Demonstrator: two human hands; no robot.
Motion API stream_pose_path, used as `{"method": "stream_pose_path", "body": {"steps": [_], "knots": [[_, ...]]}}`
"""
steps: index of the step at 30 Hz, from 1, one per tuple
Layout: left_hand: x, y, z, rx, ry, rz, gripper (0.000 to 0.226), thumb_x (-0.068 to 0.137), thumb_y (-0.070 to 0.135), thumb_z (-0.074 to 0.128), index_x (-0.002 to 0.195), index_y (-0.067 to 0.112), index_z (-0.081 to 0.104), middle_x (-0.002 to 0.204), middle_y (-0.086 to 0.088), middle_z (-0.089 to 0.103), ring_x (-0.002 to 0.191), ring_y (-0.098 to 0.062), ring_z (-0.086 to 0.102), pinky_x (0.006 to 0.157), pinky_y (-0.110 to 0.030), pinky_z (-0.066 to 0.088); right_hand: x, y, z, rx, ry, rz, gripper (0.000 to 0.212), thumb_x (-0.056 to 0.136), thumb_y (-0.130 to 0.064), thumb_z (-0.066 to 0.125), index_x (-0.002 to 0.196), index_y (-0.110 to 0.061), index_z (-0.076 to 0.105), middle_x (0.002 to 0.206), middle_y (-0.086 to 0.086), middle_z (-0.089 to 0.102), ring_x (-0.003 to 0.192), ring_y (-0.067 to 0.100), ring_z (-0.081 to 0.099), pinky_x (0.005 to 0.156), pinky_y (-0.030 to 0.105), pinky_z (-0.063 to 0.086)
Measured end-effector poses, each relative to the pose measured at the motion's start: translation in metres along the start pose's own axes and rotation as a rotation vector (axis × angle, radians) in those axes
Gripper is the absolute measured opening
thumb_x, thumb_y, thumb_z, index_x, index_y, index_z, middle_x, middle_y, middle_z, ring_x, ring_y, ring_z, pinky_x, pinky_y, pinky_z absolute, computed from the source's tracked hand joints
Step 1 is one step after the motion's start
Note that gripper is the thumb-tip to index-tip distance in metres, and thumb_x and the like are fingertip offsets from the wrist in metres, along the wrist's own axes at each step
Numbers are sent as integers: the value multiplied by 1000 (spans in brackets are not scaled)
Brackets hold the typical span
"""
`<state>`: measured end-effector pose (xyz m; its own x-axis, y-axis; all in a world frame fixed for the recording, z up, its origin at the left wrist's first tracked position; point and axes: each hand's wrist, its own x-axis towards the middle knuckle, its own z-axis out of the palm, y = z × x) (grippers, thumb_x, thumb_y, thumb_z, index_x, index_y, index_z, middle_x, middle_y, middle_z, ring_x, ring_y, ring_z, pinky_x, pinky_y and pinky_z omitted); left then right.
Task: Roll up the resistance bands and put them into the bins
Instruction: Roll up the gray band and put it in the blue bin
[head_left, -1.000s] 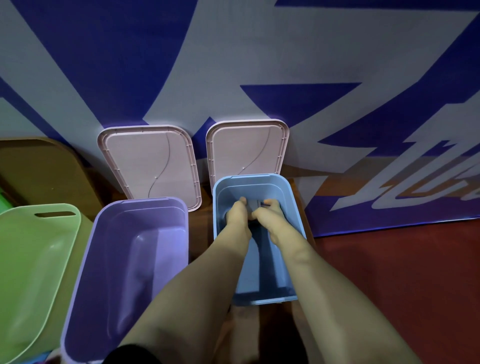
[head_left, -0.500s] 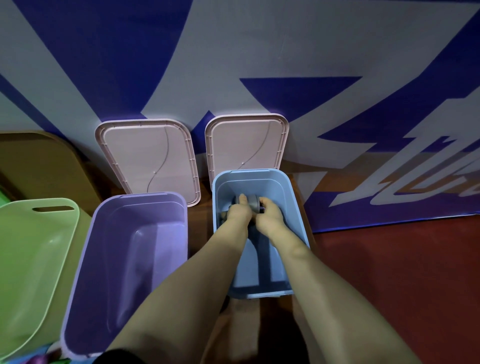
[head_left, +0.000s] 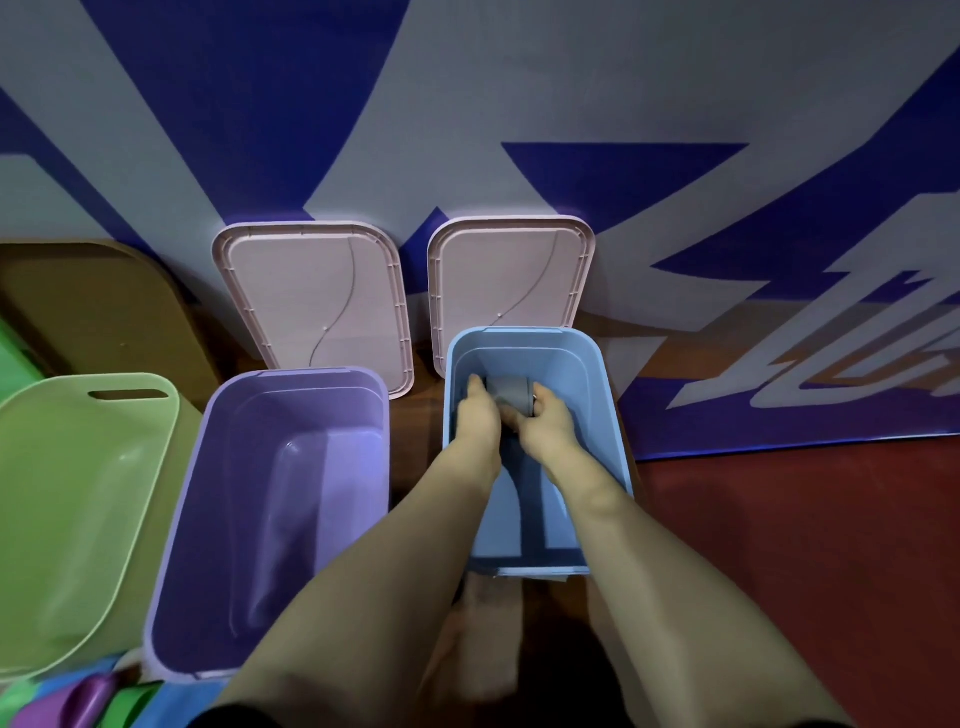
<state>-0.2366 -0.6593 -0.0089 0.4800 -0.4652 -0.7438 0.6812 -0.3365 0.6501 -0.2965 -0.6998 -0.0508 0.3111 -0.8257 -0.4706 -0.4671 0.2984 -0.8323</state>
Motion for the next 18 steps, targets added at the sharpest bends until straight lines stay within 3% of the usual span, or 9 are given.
{"method": "stream_pose_path", "body": {"steps": [3, 10, 15, 18], "knots": [[-6, 3, 0, 22, -5, -9, 52, 102, 40, 29, 130, 3, 51, 121, -15, 59, 120, -30, 53, 95, -34, 40, -2, -2, -1, -22, 9, 7, 31, 83, -16, 69, 111, -22, 58, 106, 3, 68, 97, 24, 63, 93, 42, 52], [-17, 10, 0, -45, -16, -36, 55, 102, 42, 27, 133, 2, 49, 133, -18, 53, 124, -31, 50, 99, -35, 39, -7, -18, -6, 61, -25, 114, 50, 73, -25, 77, 118, -17, 56, 106, 4, 69, 91, 18, 66, 75, 28, 49], [-20, 10, -3, -25, -31, -49, 55, 102, 41, 25, 137, 3, 45, 139, -17, 49, 128, -29, 47, 103, -35, 35, -12, -24, -12, 94, -31, 110, 52, 90, -27, 61, 136, -12, 42, 132, 6, 54, 120, 25, 53, 91, 28, 40], [-28, 15, -3, 10, -31, -62, 56, 102, 42, 25, 140, 4, 40, 143, -15, 45, 132, -27, 42, 106, -34, 31, -13, -25, -15, 76, -12, 118, 54, 94, -29, 56, 140, -9, 37, 140, 10, 47, 126, 25, 47, 97, 30, 37]]}}
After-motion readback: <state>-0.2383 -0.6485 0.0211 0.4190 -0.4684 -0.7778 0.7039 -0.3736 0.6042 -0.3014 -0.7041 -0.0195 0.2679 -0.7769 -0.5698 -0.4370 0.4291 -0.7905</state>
